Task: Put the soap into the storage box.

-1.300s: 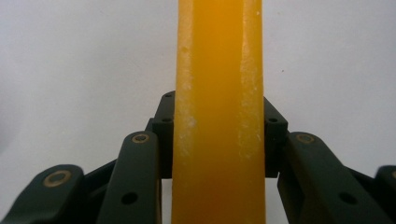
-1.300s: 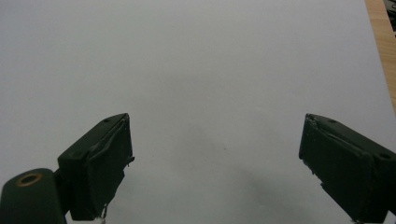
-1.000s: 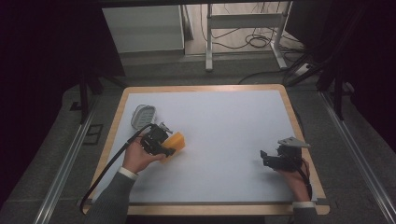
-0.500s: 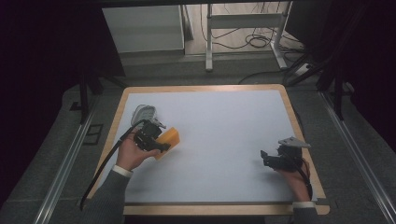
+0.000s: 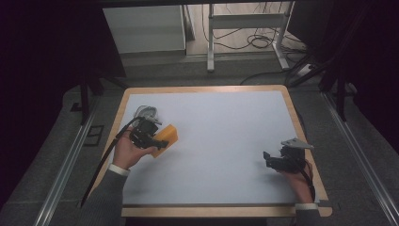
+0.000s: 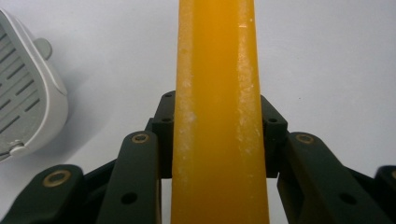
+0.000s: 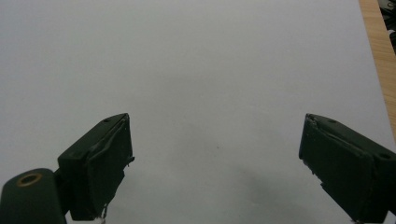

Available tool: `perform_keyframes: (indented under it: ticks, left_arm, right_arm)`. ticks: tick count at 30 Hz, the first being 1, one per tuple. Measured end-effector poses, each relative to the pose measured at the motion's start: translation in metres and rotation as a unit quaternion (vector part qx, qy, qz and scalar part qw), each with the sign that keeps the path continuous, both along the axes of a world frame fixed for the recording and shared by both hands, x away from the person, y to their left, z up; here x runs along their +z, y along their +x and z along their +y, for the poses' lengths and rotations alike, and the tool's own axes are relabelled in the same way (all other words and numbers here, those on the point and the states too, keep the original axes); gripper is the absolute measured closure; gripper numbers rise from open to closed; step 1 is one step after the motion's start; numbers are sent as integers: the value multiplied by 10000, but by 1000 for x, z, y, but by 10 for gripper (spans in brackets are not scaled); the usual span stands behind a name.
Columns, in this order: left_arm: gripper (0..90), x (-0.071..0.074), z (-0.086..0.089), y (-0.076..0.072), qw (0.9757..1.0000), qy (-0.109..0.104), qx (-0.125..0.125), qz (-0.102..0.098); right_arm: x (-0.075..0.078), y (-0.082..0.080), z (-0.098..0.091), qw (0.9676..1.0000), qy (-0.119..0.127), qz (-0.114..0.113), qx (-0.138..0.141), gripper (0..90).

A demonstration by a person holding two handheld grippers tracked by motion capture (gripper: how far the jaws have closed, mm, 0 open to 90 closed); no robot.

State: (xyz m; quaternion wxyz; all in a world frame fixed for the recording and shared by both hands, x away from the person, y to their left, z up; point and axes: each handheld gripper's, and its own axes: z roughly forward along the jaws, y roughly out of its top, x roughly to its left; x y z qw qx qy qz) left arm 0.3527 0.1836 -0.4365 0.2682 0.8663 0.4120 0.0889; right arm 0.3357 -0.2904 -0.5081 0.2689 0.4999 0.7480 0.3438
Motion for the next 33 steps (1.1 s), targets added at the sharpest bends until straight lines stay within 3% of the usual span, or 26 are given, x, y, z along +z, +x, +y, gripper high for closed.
perform_keyframes:
  ticks: [33]
  left_arm:
    - [610, 34, 24, 5, 9994, 79, 266, -223]
  right_arm:
    - [2, -1, -3, 10000, 48, -38, -28, 95]
